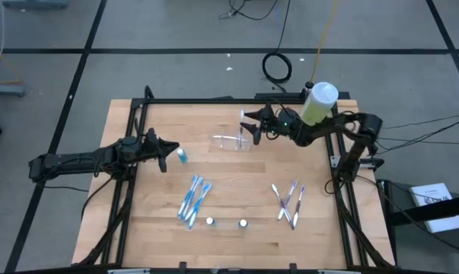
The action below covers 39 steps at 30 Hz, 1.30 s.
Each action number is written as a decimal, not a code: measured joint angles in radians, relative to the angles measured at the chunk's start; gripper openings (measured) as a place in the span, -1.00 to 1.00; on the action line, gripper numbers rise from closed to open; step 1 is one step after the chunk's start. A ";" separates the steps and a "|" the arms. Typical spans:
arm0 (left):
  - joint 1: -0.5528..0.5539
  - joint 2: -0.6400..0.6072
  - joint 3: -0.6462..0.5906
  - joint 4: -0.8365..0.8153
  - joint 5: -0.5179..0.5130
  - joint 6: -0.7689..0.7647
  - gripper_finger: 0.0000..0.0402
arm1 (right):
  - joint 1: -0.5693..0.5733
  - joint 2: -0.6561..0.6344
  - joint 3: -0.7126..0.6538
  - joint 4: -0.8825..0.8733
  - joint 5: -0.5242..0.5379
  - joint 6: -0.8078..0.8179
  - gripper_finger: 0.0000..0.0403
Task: Pick & Place toothbrushing station
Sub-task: Put the violet toothbrush into the transparent organizer
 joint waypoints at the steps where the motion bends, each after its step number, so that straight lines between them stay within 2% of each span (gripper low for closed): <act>1: 0.000 0.000 0.000 0.000 0.000 0.000 -0.81 | 0.007 -0.032 0.000 -0.042 0.000 -0.019 0.16; 5: 0.000 0.000 0.000 0.000 0.000 0.000 -0.81 | 0.038 -0.157 0.000 -0.240 0.008 -0.065 0.19; 10: 0.000 0.000 0.000 0.000 0.000 0.000 -0.81 | 0.092 -0.250 0.000 -0.467 -0.056 -0.057 0.17; 15: 0.000 0.000 0.000 0.000 0.000 0.000 -0.81 | 0.176 -0.257 -0.019 -0.533 -0.182 -0.004 0.16; 19: 0.000 0.000 0.000 0.000 0.000 0.000 -0.81 | 0.242 -0.224 -0.047 -0.540 -0.183 -0.006 0.16; 23: 0.000 0.000 0.000 0.000 0.000 0.000 -0.81 | 0.251 -0.189 -0.048 -0.535 -0.176 -0.012 0.16; 30: 0.000 0.000 0.000 0.000 0.000 0.000 -0.81 | 0.249 -0.189 -0.048 -0.604 -0.004 -0.025 0.15; 35: 0.000 0.000 0.000 0.000 0.000 0.000 -0.81 | 0.250 -0.190 -0.048 -0.598 0.006 -0.041 0.14; 39: 0.000 0.000 0.000 0.000 0.000 0.000 -0.81 | 0.250 -0.190 -0.048 -0.590 0.065 -0.047 0.12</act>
